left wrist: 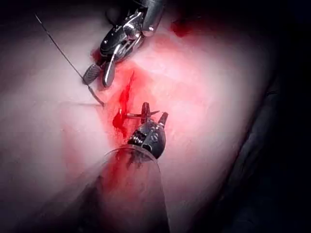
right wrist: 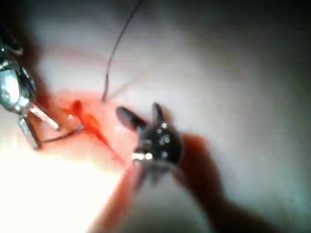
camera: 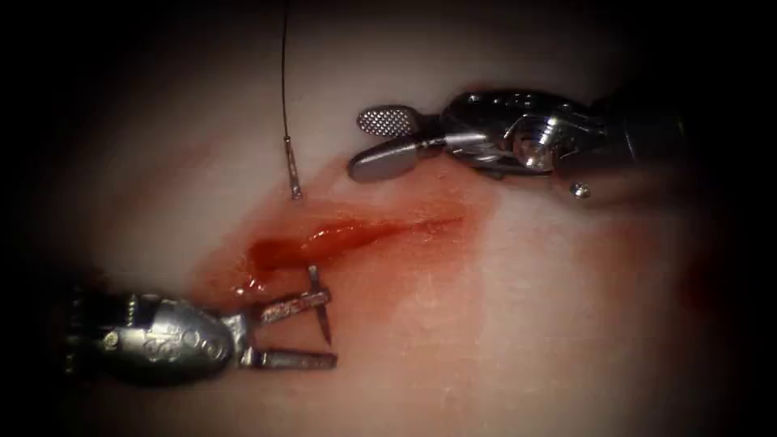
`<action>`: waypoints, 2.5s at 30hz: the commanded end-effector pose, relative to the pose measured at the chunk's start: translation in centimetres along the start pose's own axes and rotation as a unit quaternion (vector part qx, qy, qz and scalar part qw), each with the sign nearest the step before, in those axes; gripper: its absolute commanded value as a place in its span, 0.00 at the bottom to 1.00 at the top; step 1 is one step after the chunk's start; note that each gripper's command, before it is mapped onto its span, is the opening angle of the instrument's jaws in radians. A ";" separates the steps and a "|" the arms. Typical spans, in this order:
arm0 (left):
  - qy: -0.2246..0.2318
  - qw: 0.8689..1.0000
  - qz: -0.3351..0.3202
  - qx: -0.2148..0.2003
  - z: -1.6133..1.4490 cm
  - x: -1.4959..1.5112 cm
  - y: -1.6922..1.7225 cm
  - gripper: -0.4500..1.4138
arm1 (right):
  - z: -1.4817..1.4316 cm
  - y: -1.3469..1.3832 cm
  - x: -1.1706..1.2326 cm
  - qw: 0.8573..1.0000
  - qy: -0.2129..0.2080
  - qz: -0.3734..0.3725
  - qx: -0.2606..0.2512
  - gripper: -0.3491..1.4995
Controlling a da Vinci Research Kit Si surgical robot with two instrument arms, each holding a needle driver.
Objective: Wound Closure
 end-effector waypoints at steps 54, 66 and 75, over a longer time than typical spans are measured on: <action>0.005 0.995 -0.095 -0.027 0.16 0.17 0.19 0.00 | 0.17 -0.06 -0.07 1.000 -0.002 0.000 0.003 0.75; 0.031 0.989 -0.126 -0.066 0.09 0.57 0.45 0.00 | 0.20 -0.10 -0.11 1.000 -0.009 -0.002 0.014 0.75; 0.034 0.990 -0.118 -0.065 -0.04 0.79 0.36 0.00 | 0.18 -0.11 -0.11 1.000 -0.010 -0.001 0.017 0.75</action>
